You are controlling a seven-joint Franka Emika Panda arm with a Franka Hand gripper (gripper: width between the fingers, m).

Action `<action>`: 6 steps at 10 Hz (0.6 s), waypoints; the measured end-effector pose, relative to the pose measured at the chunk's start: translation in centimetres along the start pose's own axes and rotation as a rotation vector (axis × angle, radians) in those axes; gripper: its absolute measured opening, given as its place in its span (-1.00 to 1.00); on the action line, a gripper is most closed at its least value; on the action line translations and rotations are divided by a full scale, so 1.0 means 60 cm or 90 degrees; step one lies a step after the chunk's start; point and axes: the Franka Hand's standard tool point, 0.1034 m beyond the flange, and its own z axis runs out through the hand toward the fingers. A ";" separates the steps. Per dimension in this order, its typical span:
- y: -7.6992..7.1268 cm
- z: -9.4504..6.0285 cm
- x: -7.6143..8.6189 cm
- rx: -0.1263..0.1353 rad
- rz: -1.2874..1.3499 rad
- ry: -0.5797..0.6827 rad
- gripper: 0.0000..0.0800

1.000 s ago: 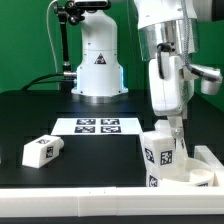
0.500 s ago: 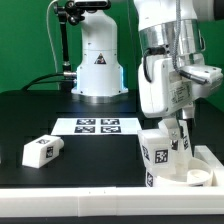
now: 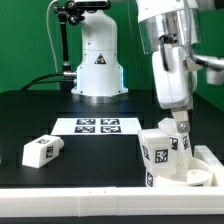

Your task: Assemble stool

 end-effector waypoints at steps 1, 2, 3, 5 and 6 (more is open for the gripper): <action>-0.002 -0.003 -0.002 0.003 -0.064 -0.001 0.62; -0.002 -0.002 -0.001 0.002 -0.107 0.000 0.62; -0.001 -0.002 -0.001 0.002 -0.143 0.000 0.62; 0.003 -0.002 -0.001 -0.027 -0.294 -0.007 0.62; 0.000 -0.005 -0.002 -0.040 -0.356 -0.013 0.62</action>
Offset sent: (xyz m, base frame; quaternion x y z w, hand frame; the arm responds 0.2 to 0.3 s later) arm 0.0000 0.0000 0.0000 0.0000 0.0000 -0.1938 0.9810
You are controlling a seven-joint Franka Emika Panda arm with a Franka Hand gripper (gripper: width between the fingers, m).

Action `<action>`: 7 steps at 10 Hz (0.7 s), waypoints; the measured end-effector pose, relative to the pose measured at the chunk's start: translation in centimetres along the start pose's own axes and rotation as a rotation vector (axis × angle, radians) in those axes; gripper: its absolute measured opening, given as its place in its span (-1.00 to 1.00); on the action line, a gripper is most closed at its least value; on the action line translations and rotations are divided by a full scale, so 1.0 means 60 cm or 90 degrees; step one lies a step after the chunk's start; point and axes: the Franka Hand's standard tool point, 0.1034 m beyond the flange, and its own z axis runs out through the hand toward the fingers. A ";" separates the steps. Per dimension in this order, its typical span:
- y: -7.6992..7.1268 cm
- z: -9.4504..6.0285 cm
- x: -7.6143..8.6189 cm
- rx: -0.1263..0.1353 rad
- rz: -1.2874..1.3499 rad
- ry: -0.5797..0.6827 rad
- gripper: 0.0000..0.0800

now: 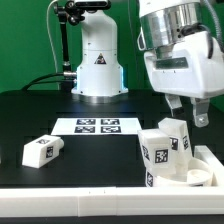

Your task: Assemble stool

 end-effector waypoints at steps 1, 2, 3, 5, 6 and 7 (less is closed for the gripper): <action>0.000 -0.002 0.002 -0.014 -0.097 -0.003 0.62; 0.000 -0.004 0.003 -0.028 -0.163 -0.011 0.62; -0.002 -0.006 0.002 -0.043 -0.227 -0.016 0.62; -0.003 -0.005 0.005 -0.050 -0.321 -0.017 0.62; -0.003 -0.004 0.006 -0.050 -0.361 -0.018 0.62; -0.002 -0.004 0.007 -0.050 -0.400 -0.019 0.62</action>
Offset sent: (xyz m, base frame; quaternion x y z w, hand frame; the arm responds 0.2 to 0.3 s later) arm 0.0097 0.0086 0.0004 -0.0705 -0.0436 -0.3438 0.9354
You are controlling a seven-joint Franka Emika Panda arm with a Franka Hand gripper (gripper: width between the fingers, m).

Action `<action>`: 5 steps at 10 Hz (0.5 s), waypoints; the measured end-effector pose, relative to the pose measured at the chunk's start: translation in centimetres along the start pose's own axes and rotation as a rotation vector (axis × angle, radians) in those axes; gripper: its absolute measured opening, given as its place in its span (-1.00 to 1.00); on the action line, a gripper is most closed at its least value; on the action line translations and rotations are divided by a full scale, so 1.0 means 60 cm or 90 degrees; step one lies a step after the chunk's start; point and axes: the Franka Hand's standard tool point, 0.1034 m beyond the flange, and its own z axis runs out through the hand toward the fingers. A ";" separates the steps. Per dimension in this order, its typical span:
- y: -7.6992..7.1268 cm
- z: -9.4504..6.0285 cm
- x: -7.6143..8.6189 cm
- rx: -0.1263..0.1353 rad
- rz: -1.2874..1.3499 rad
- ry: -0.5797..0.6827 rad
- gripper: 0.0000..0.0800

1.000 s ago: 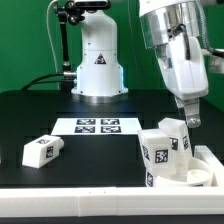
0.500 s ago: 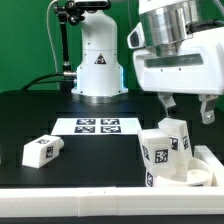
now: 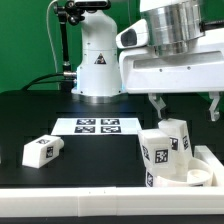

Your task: Assemble stool

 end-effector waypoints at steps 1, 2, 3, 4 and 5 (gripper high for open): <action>0.001 -0.001 -0.001 -0.010 -0.078 -0.001 0.62; 0.000 -0.004 0.000 -0.030 -0.171 0.001 0.62; 0.002 -0.005 0.004 -0.034 -0.263 0.001 0.62; 0.004 -0.005 0.004 -0.051 -0.359 -0.003 0.62; 0.003 -0.005 0.002 -0.069 -0.444 -0.007 0.62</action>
Offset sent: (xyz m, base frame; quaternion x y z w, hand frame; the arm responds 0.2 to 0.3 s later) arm 0.0068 0.0024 0.0055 -0.0201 -0.0360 -0.3196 0.9467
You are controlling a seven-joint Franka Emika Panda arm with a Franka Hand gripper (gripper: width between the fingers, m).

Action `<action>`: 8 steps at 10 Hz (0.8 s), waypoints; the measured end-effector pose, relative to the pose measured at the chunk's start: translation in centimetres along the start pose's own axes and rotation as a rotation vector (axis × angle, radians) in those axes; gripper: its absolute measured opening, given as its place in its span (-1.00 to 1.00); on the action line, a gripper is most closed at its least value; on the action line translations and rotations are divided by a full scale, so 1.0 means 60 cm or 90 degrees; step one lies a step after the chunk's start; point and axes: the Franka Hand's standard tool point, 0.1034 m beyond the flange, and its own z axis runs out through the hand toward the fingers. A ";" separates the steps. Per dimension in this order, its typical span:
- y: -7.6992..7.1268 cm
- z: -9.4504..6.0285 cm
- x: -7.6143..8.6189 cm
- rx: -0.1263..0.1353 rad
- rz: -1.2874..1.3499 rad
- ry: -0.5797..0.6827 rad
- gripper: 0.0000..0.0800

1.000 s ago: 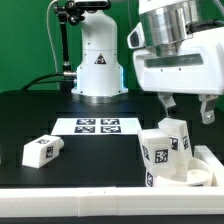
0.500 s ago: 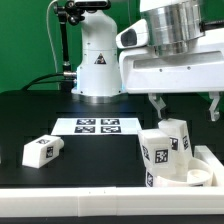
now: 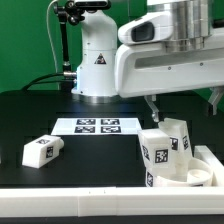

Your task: Assemble stool

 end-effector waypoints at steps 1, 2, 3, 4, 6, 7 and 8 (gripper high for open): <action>0.004 0.000 0.001 0.000 -0.019 0.002 0.62; 0.008 -0.001 0.001 -0.004 -0.062 0.002 0.62; 0.010 -0.001 0.002 -0.005 -0.102 0.002 0.62; 0.009 -0.001 0.002 -0.015 -0.149 0.002 0.62; -0.007 0.001 0.004 -0.053 -0.306 0.001 0.62; -0.012 0.003 0.003 -0.068 -0.370 -0.002 0.62; -0.011 0.005 0.002 -0.073 -0.417 -0.003 0.62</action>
Offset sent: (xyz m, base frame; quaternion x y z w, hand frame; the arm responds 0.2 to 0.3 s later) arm 0.0000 0.0000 0.0000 0.0000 0.0000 -0.1296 0.9916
